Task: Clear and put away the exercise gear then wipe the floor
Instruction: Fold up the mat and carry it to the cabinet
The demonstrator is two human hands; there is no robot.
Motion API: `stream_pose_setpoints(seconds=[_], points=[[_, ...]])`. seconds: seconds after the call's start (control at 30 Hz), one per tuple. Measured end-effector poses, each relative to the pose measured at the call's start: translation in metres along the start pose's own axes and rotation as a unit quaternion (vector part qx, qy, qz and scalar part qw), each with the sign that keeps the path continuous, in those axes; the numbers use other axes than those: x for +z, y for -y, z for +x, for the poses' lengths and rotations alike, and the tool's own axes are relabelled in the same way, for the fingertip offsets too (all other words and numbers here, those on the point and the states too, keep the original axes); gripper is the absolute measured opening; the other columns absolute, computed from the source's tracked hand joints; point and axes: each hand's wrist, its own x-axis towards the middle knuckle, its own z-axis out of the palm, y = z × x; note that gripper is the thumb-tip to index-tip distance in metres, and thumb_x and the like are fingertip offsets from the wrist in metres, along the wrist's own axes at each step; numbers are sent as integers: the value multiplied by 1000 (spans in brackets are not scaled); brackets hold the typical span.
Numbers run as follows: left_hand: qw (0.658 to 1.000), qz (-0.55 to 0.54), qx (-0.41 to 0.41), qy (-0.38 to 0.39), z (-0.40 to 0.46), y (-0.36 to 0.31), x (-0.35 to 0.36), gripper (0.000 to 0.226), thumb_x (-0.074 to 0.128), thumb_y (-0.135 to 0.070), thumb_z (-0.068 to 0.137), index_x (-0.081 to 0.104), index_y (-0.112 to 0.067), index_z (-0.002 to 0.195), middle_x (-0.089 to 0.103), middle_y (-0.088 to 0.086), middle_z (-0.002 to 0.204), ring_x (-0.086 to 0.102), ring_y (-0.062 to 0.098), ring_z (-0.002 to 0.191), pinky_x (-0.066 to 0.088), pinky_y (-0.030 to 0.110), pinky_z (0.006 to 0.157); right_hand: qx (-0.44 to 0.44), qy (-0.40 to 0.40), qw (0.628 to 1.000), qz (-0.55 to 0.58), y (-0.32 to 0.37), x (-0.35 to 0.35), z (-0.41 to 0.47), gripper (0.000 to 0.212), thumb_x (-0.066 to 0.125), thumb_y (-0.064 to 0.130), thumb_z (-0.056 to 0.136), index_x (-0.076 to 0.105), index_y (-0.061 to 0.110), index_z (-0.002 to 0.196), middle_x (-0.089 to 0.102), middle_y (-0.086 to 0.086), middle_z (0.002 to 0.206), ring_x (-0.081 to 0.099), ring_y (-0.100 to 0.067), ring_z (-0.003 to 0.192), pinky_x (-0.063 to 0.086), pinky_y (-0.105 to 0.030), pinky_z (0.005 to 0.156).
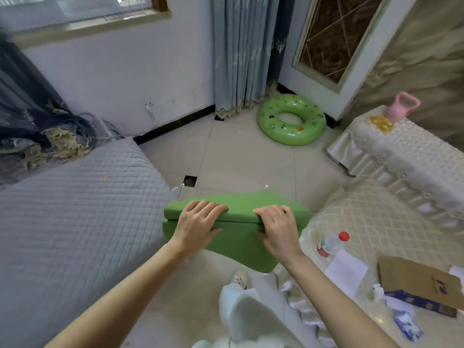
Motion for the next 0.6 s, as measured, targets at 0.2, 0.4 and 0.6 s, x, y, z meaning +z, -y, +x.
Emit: stream_pose_setpoints(seconds=[0.2,0.4,0.6], points=[[1000,-13,23,11,89,37,43,64,86,-33,54,53,-19,107,68,-4,93,56,16,87,39,29,78,22,0,1000,8,-65,7,70,73,83,-2,37,51,20,99,64,5,86,48,-12,84,28,-24,75],[998,-23,48,14,182,66,84,57,80,-34,58,55,-19,108,67,-5,93,53,16,87,39,30,77,59,-17,998,-11,-130,8,131,70,78,-8,36,55,18,98,64,3,86,45,-13,86,27,-24,75],[994,-41,104,20,284,90,133,61,81,-35,57,52,-20,109,68,-5,93,53,17,86,37,29,78,118,-50,991,-46,-200,16,186,71,78,-8,36,55,18,98,65,3,86,49,-15,86,29,-26,77]])
